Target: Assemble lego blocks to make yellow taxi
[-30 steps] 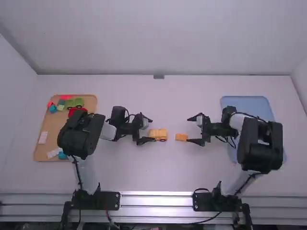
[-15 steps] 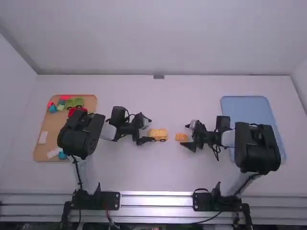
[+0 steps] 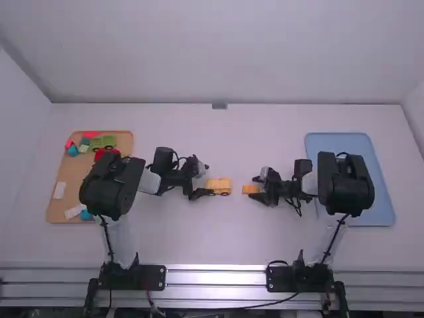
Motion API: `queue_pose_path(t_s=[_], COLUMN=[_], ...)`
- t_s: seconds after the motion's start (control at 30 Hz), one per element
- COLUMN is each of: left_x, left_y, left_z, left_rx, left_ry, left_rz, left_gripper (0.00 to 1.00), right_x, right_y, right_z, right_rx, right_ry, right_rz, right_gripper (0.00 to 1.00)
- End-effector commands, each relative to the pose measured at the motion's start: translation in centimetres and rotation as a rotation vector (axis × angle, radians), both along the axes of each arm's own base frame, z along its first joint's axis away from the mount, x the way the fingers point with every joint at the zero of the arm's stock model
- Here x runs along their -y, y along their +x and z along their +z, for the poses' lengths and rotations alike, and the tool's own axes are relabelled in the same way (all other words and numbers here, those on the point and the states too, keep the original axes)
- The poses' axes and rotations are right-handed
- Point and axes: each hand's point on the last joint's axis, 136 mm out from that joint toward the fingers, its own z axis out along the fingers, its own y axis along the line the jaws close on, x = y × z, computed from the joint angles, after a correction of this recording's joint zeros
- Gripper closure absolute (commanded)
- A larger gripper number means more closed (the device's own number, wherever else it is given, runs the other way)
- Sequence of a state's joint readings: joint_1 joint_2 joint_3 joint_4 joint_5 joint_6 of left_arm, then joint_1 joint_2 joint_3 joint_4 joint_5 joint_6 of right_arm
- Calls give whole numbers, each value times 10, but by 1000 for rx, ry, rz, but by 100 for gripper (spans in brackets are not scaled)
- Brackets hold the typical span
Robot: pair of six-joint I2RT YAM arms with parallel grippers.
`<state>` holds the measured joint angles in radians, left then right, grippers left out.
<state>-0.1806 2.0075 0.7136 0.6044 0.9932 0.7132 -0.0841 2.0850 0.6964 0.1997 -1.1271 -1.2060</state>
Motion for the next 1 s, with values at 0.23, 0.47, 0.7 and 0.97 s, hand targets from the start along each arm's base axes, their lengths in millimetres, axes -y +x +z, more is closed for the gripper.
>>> queue_pose_path(t_s=[0.23, 0.47, 0.7, 0.97], left_x=[3, 13, 19, 20], left_y=[2, -13, -18, -16], left_z=[4, 0, -16, -23], left_rx=[-2, 12, 39, 44], left_ry=[-17, -4, 91, 116], left_rz=[-12, -80, -91, -81], left_gripper=[1, 1, 1, 1], right_x=[-8, -11, -35, -78], right_y=[-2, 7, 22, 17], right_z=[2, 45, 76, 83], right_rx=[20, 27, 32, 51], right_ry=[25, 121, 47, -11], right_rz=[37, 56, 127, 250], right_gripper=[69, 69, 70, 75])
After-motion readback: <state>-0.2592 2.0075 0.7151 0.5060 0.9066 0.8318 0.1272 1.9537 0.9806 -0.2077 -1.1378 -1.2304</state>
